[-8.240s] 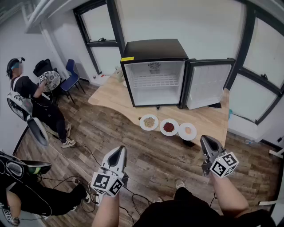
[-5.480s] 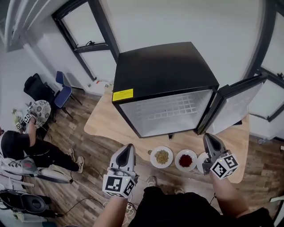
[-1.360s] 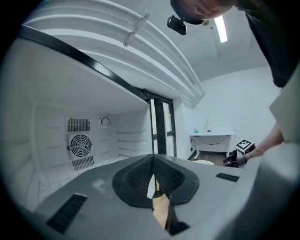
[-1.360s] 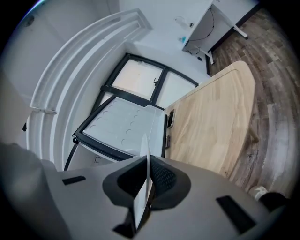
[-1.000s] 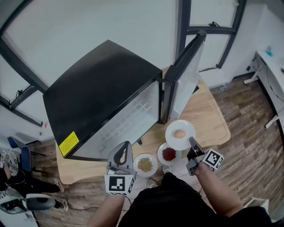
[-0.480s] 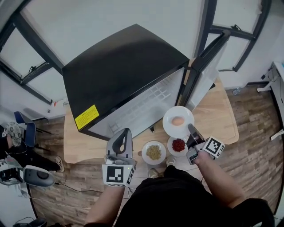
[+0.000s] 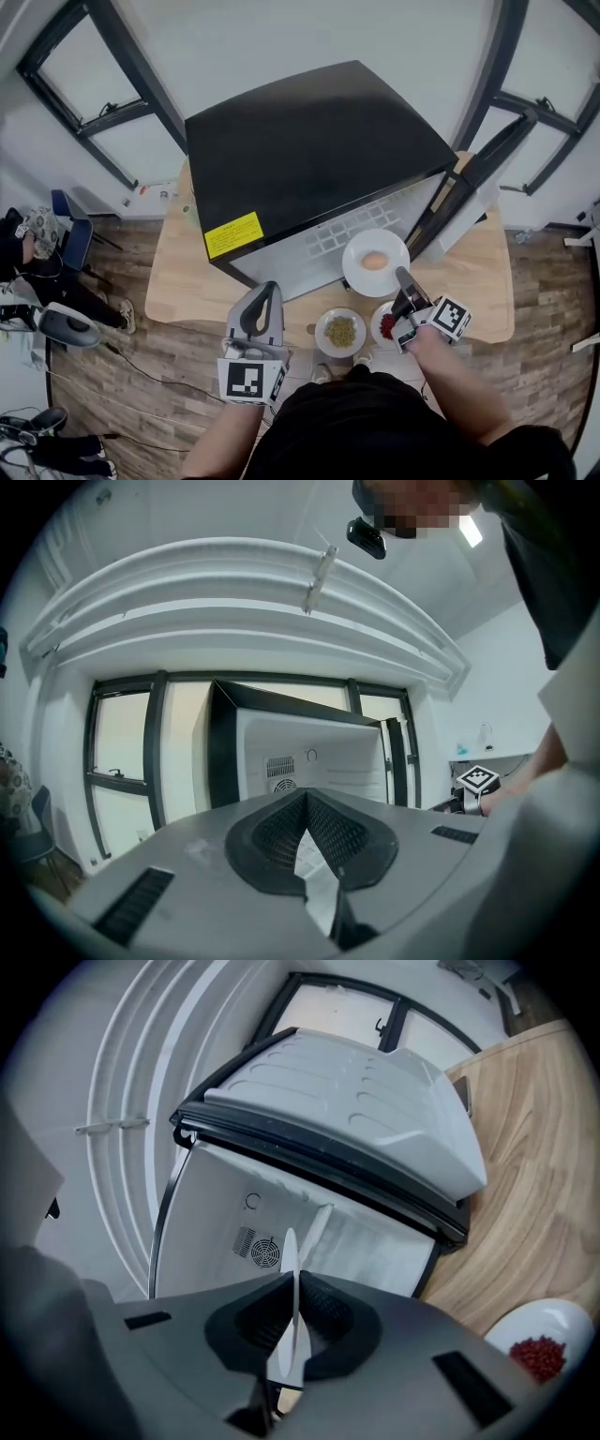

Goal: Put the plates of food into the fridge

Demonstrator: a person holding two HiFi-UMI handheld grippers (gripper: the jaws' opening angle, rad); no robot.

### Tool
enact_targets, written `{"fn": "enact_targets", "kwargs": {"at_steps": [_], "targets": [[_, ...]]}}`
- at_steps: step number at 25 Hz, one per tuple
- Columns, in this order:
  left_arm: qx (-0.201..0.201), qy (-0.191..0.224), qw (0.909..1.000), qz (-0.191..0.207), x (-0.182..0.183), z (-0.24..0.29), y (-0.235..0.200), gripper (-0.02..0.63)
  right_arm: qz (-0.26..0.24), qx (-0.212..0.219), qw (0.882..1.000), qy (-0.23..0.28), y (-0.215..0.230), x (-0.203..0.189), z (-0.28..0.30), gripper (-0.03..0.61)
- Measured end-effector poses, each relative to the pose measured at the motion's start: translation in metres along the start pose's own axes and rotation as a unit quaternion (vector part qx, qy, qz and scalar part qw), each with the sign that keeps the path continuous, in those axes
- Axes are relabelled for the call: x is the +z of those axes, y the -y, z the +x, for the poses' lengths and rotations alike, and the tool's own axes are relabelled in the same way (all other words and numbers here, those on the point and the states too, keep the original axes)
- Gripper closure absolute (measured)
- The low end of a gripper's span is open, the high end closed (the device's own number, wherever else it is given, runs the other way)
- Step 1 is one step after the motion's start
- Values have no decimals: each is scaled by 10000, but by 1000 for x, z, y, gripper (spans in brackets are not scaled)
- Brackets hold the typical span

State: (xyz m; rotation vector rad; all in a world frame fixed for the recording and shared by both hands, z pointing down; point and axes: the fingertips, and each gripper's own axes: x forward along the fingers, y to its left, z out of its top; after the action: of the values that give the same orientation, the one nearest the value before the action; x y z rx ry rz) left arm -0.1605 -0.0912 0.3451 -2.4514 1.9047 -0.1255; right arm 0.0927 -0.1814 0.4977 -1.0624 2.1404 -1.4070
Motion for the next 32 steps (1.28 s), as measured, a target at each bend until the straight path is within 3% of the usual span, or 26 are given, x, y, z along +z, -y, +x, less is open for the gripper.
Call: {"fn": "enact_targets", "kwargs": {"at_steps": [17,20,25,32], "targets": [[1191,-1,9929,25,2,-49,-76,609,-218,542,9944,-879,-54,-42,103,546],[1350,-10,9908,27,3,-57,-87,609,-237,429,9941,-971,-56,-49,113,546],[1402,10,9900,-138,3,-61,-94,609,-253,321,9927,-1132,-59,-59,128,546],[1392,-67,9902,-42,-6,-65,-106,609,-180,361,9920,-1200,-69,-69,153,546]]}}
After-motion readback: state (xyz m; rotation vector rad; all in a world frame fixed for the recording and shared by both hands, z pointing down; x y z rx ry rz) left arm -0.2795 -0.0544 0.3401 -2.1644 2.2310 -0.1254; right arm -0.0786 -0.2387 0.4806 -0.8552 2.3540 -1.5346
